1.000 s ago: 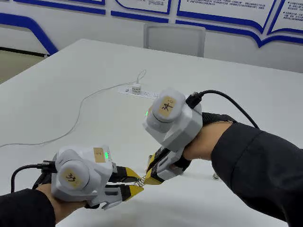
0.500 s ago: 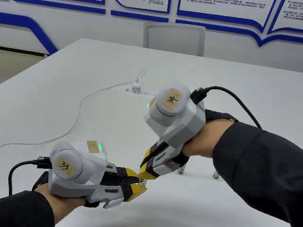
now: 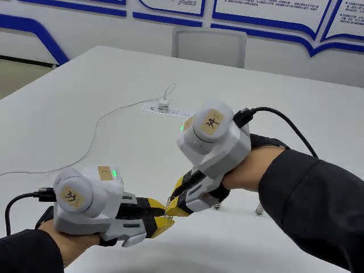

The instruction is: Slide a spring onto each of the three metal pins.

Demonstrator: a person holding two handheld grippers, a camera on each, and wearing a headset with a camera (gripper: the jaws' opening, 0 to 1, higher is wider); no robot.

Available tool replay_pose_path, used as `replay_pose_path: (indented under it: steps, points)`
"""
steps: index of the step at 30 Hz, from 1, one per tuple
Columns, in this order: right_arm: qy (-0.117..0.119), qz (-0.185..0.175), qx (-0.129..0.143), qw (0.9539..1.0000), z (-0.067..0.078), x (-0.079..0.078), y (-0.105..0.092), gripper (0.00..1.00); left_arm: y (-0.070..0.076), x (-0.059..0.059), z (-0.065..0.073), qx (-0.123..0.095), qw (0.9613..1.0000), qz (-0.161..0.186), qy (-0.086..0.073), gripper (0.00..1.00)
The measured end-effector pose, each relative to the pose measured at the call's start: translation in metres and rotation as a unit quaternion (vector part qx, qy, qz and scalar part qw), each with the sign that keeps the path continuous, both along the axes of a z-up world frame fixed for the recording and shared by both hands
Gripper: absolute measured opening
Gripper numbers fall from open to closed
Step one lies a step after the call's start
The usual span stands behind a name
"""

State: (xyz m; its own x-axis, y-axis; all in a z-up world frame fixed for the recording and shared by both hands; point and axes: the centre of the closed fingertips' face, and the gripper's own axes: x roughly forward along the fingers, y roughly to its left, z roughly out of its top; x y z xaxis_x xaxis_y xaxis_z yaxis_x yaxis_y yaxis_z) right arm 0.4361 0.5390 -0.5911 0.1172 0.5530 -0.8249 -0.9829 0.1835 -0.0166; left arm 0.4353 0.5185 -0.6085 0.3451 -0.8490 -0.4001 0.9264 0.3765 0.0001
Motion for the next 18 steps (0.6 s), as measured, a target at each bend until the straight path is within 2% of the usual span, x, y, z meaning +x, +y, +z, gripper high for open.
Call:
replay_pose_path:
  steps: [7, 18]
  points:
    - [0.012, -0.003, 0.007, 0.9999, 0.0015, -0.0027, 0.0023, 0.12, -0.0016, -0.0008, 0.0004, 0.0, 1.0, -0.005, -0.006, 0.11]
    - [0.005, -0.01, 0.008, 0.9999, 0.0047, 0.0022, -0.0006, 0.12, 0.0036, 0.0025, 0.0046, -0.006, 0.9999, 0.004, -0.01, 0.17]
